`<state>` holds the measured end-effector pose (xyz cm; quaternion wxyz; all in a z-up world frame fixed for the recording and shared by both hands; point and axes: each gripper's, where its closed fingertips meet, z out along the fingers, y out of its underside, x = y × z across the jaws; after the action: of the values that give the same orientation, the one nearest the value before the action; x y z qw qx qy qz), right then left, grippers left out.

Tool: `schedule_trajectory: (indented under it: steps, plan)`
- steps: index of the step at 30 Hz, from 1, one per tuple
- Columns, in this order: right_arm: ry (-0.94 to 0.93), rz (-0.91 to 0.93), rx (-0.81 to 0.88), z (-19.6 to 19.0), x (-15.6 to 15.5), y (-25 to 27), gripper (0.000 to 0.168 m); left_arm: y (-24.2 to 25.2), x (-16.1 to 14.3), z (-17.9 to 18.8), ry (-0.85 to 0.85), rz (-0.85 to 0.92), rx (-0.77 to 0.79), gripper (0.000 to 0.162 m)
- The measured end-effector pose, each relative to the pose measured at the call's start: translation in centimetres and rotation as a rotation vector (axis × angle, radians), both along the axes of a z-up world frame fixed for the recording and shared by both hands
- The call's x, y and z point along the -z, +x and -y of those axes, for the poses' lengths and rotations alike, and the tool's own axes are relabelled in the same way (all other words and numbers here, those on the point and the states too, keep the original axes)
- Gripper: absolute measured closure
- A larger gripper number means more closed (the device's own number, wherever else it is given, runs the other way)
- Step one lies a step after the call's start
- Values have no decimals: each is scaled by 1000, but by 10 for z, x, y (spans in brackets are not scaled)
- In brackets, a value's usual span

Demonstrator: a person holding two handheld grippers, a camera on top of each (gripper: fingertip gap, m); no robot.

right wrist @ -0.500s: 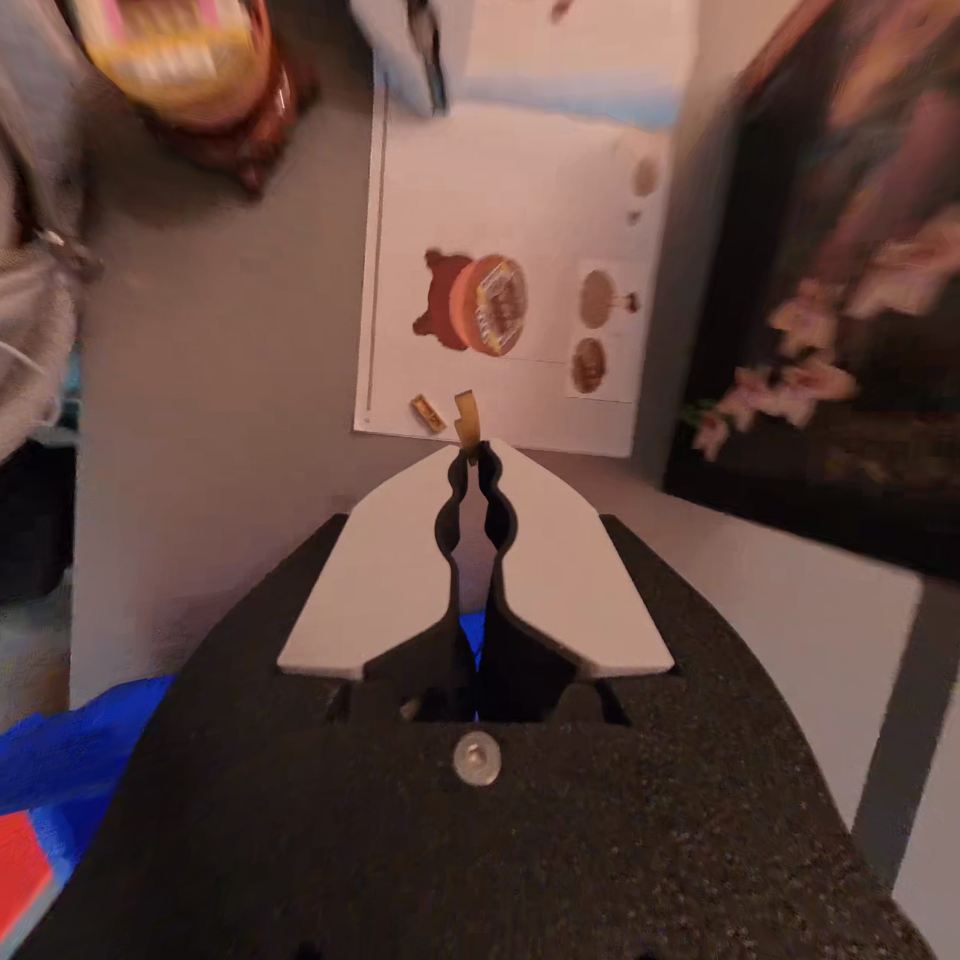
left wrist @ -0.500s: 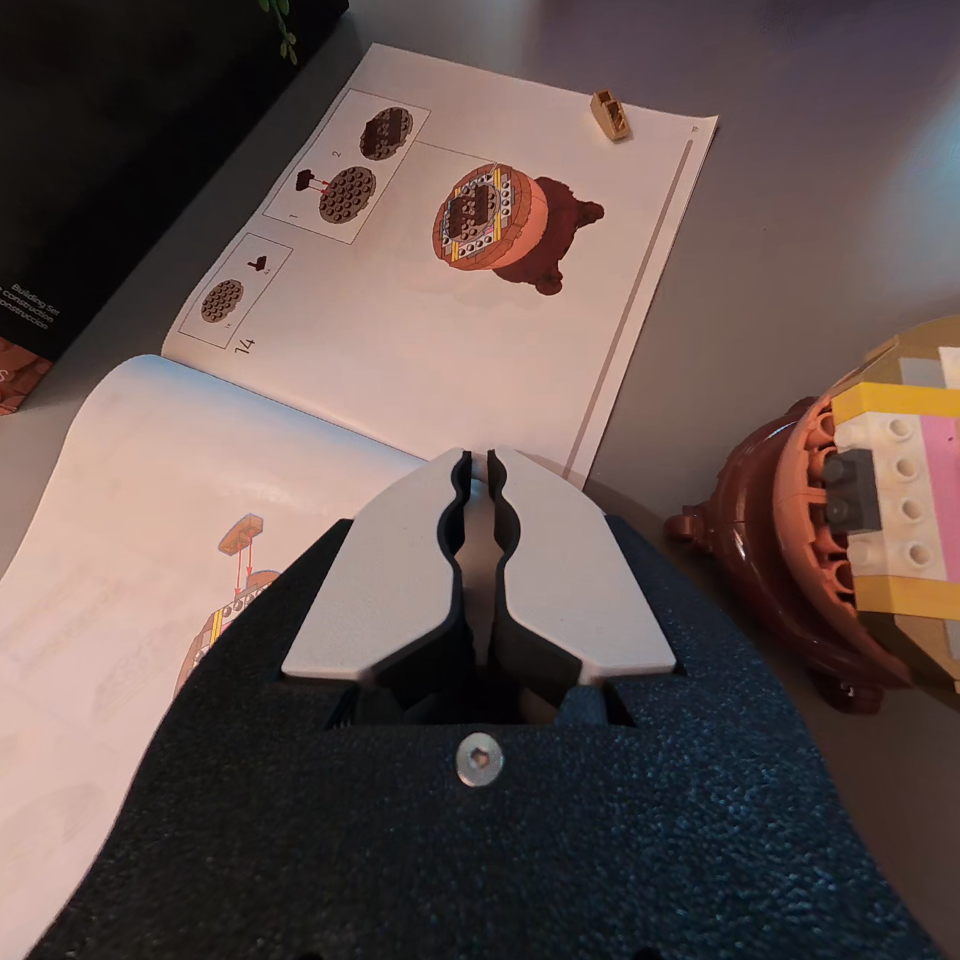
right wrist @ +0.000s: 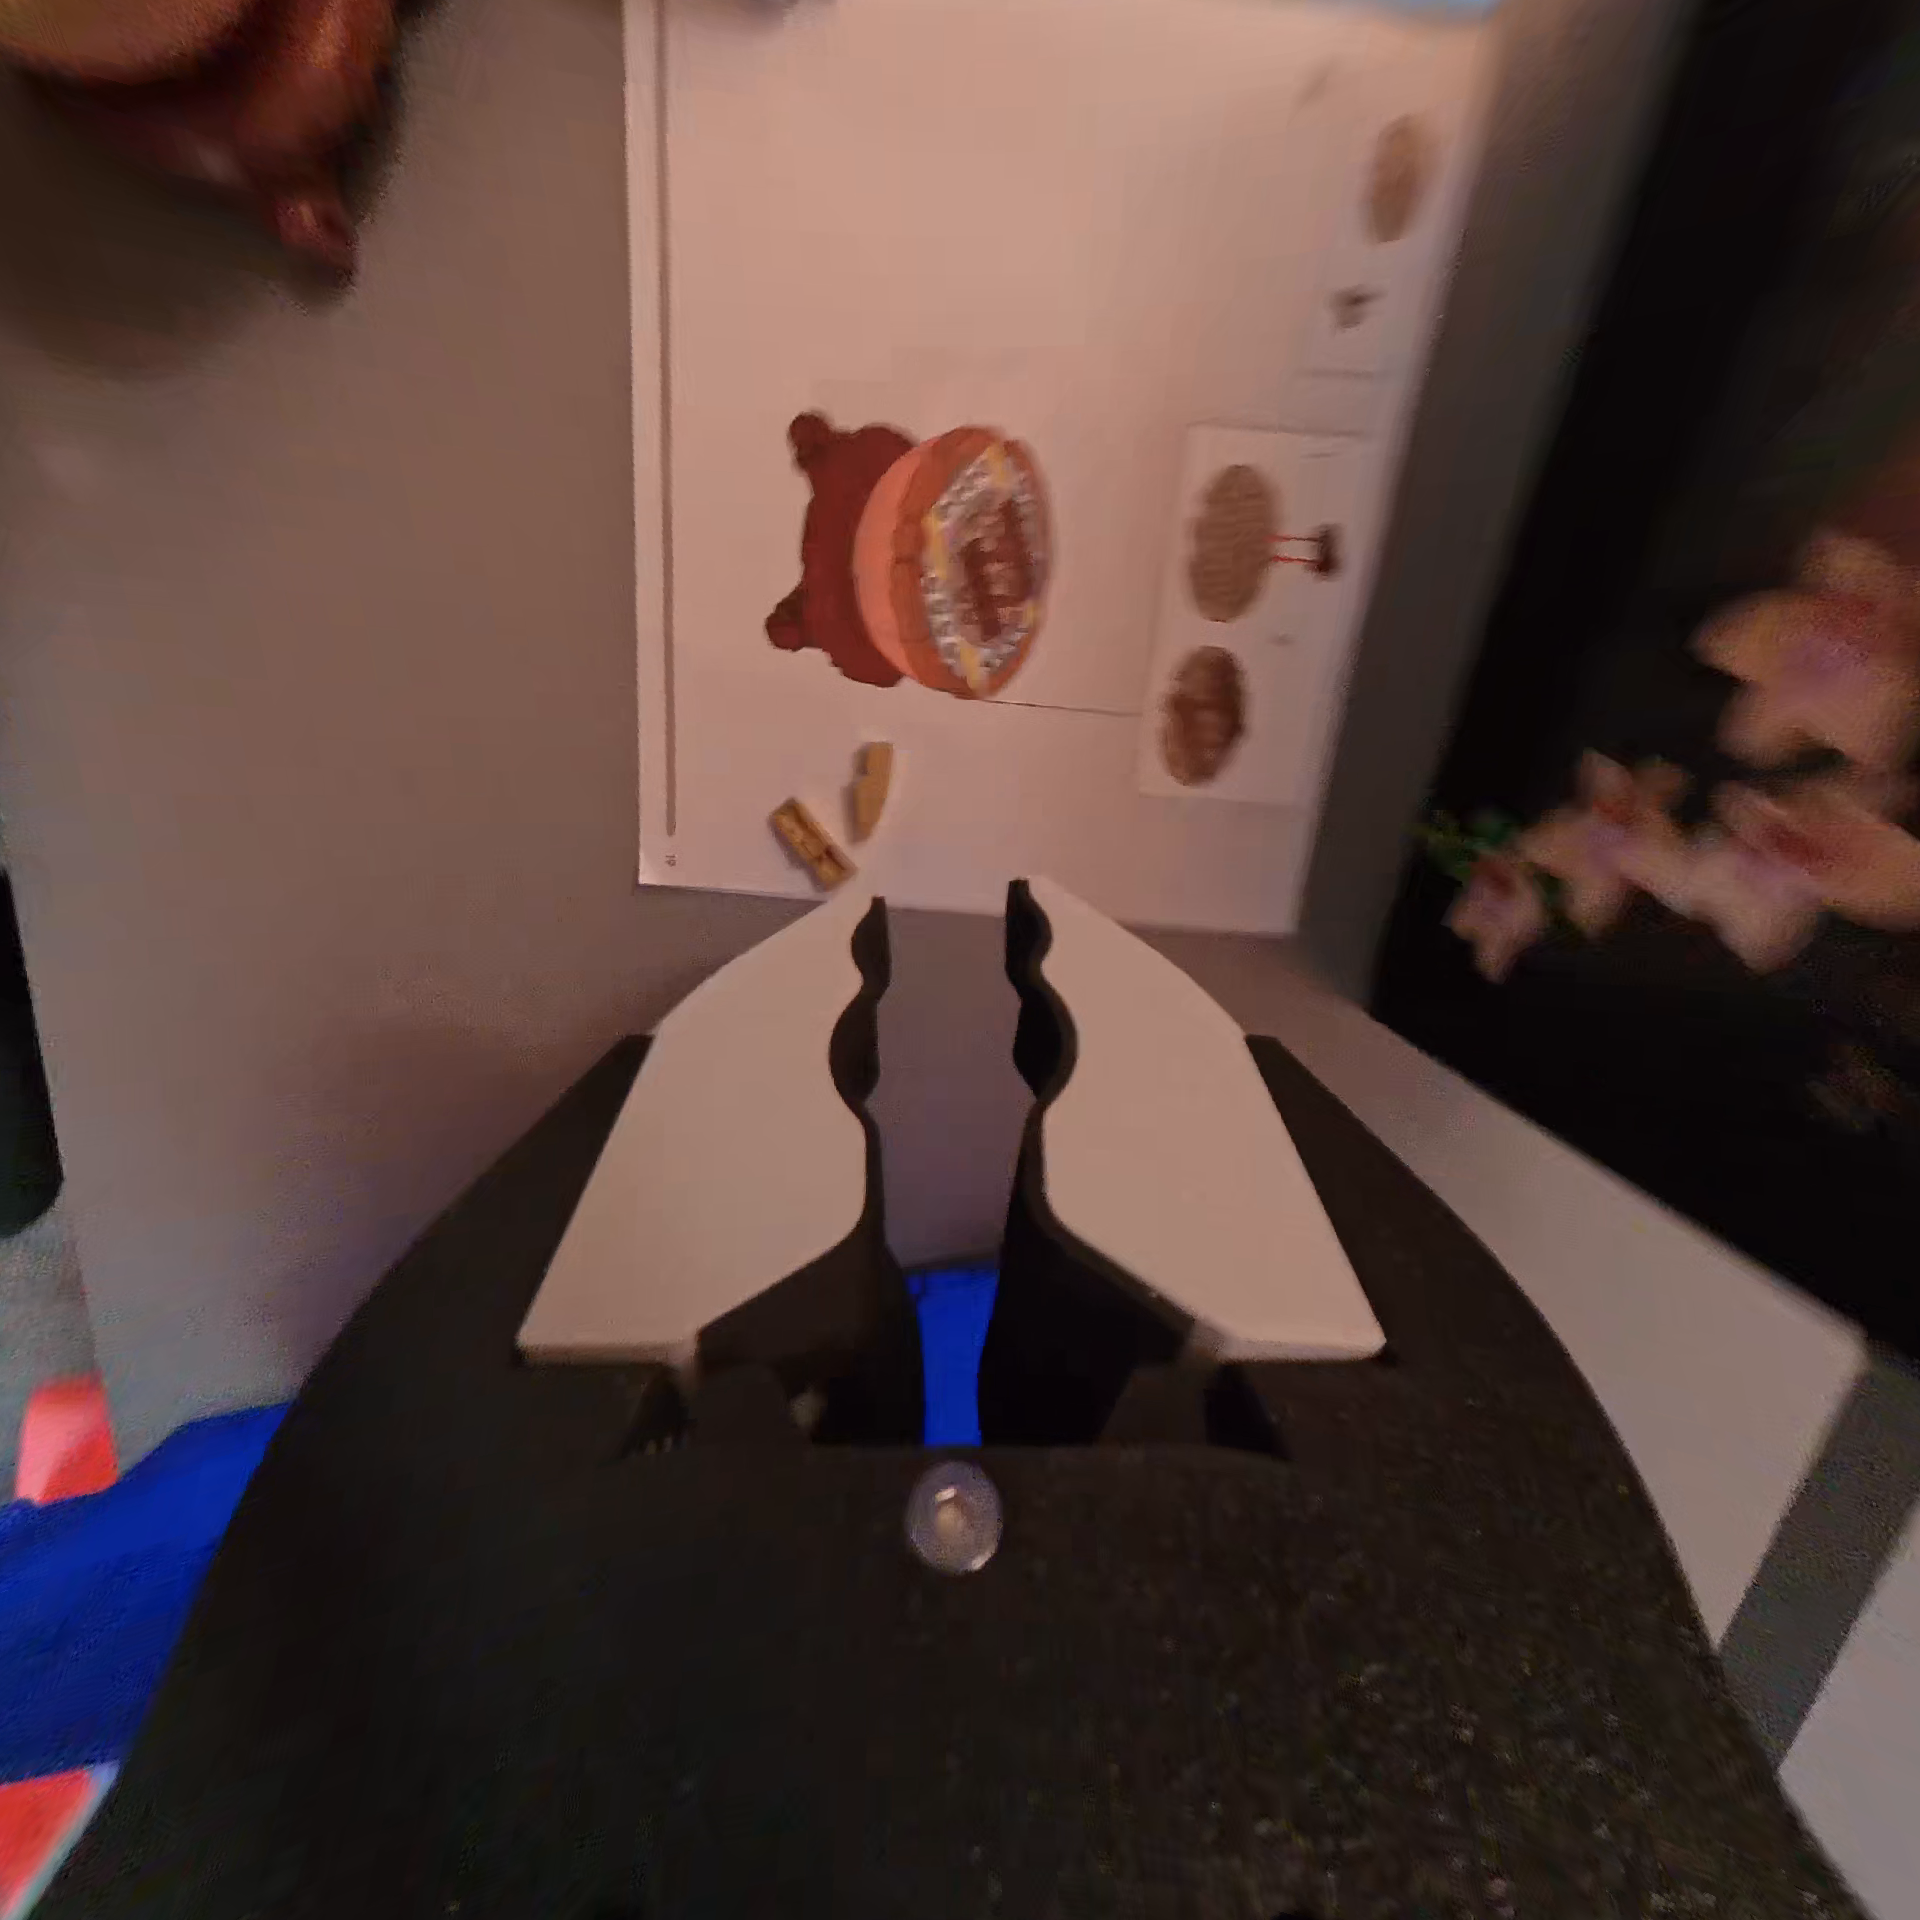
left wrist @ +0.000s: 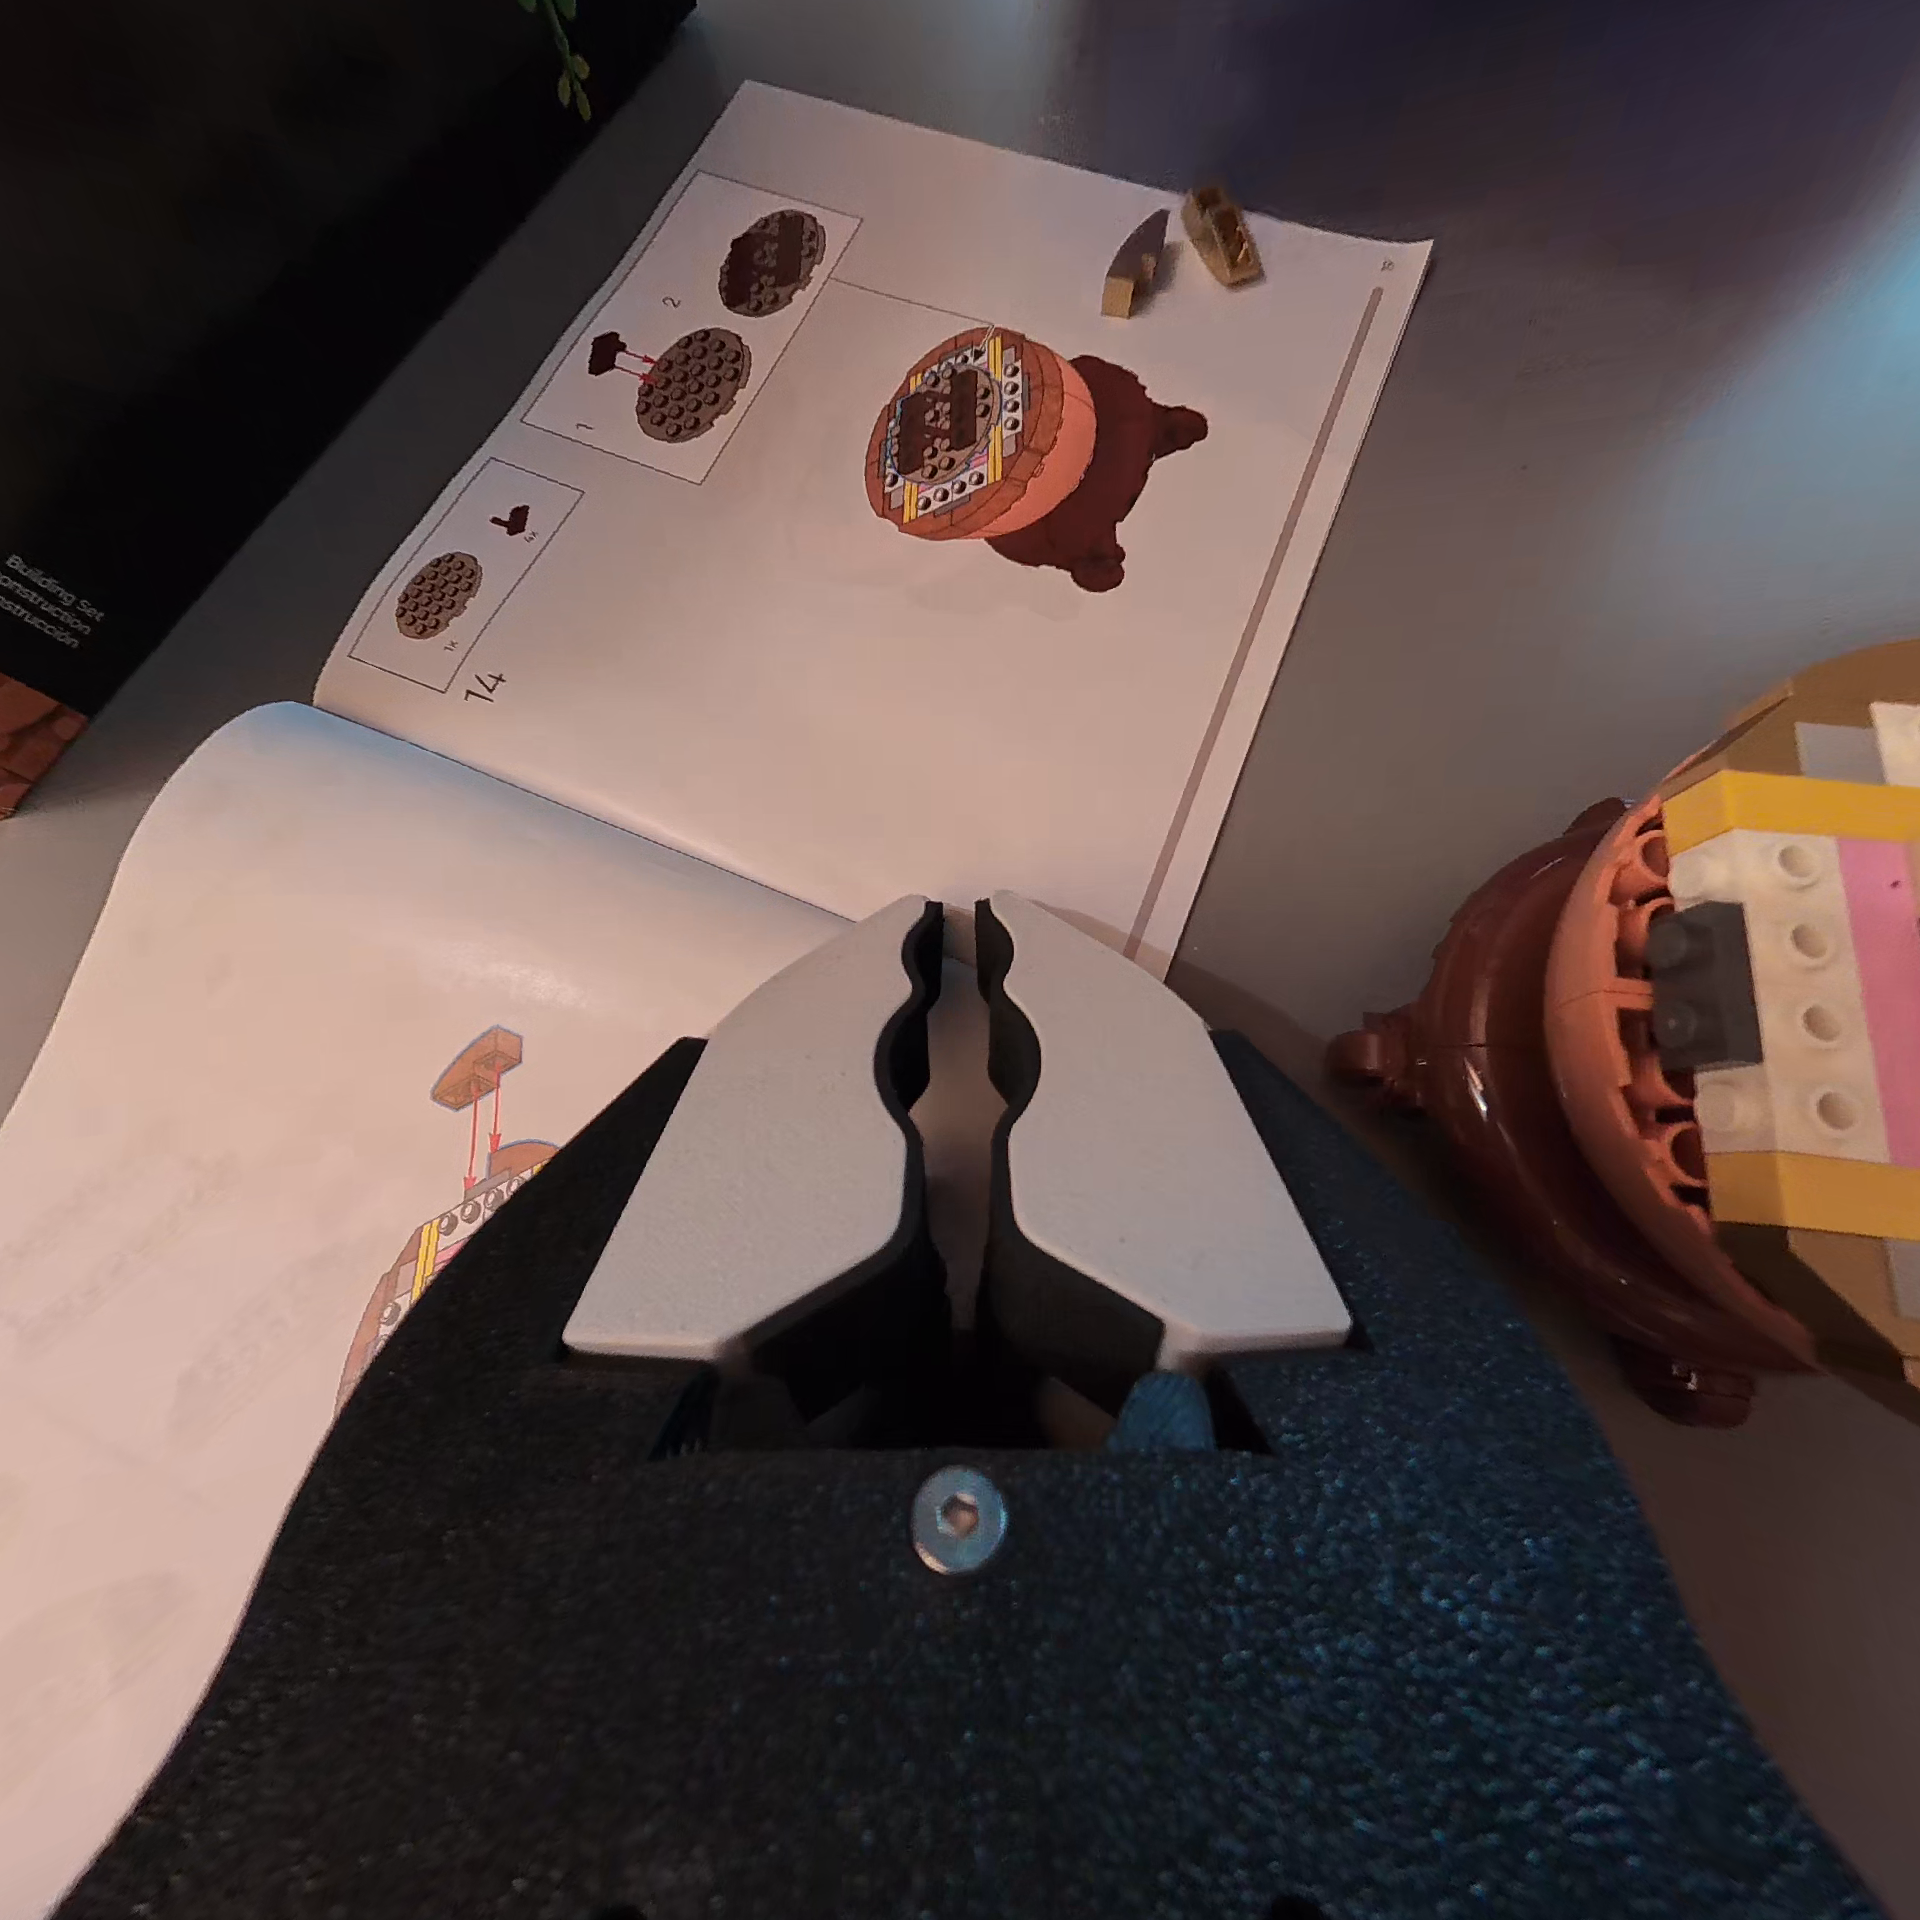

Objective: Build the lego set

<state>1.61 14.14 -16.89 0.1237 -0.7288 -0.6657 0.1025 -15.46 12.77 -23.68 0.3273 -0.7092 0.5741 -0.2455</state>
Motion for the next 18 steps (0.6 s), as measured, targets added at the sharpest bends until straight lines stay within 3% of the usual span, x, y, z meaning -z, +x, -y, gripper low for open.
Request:
schedule_trajectory:
  steps: [4,7,9,13,18]
  plan:
    - [216,-229,219,-14,-70,54,129,0,0,0,13,-2,0,156]
    - [293,-289,396,-12,-83,115,120,0,0,0,19,-4,0,156]
    - [260,-288,526,-7,-69,149,123,0,0,0,18,-3,0,156]
    - [98,-160,676,8,-7,180,125,0,0,0,2,-1,0,156]
    - [75,-68,464,11,36,162,130,0,0,0,2,-1,0,156]
